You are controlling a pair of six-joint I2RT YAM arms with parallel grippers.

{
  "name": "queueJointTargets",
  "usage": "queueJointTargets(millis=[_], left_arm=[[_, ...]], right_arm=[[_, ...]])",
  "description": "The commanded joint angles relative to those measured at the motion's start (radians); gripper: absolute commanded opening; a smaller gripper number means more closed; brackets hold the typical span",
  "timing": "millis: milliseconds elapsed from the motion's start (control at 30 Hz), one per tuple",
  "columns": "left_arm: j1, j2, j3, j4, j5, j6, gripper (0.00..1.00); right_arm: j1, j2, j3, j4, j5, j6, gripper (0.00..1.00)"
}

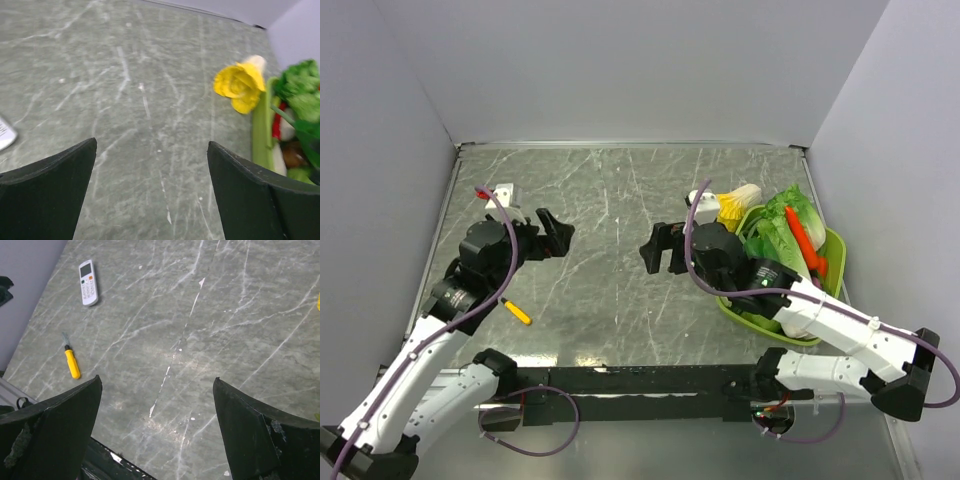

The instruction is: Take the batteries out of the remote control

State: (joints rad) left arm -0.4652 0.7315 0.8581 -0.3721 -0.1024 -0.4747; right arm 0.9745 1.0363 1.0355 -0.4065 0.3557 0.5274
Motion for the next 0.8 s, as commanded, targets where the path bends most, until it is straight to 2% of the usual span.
queueJointTargets(millis=[0, 133, 200, 300, 333, 400, 500, 700, 767], left_arm=[[0.005, 0.058, 0.030, -0.053, -0.280, -0.062, 0.97], [0.054, 0.204, 0.113, -0.200, -0.494, -0.152, 0.97], [0.094, 0.316, 0.174, -0.281, -0.534, -0.185, 0.97], [0.218, 0.485, 0.252, -0.367, -0.568, -0.228, 0.97], [0.290, 0.531, 0.283, -0.393, -0.562, -0.245, 0.97], [0.353, 0.643, 0.357, -0.400, -0.516, -0.233, 0.97], [0.479, 0.752, 0.421, -0.367, -0.383, -0.188, 0.99], [0.588, 0.954, 0.489, -0.326, -0.257, -0.137, 0.91], [0.599, 1.009, 0.509, -0.298, -0.194, -0.116, 0.84]], right_arm=[[-0.002, -0.045, -0.020, 0.003, 0.058, -0.001, 1.00], [-0.002, -0.048, -0.002, -0.044, 0.083, -0.014, 1.00], [-0.002, -0.055, 0.000, -0.069, 0.089, -0.021, 1.00], [0.000, -0.079, -0.021, -0.060, 0.062, -0.078, 1.00], [-0.002, -0.096, -0.031, -0.046, 0.045, -0.096, 1.00], [-0.002, -0.120, -0.063, -0.022, -0.013, -0.137, 1.00], [0.000, -0.177, -0.116, 0.049, -0.119, -0.170, 1.00], [0.000, -0.269, -0.172, 0.121, -0.175, -0.175, 1.00], [-0.002, -0.278, -0.178, 0.127, -0.167, -0.173, 1.00]])
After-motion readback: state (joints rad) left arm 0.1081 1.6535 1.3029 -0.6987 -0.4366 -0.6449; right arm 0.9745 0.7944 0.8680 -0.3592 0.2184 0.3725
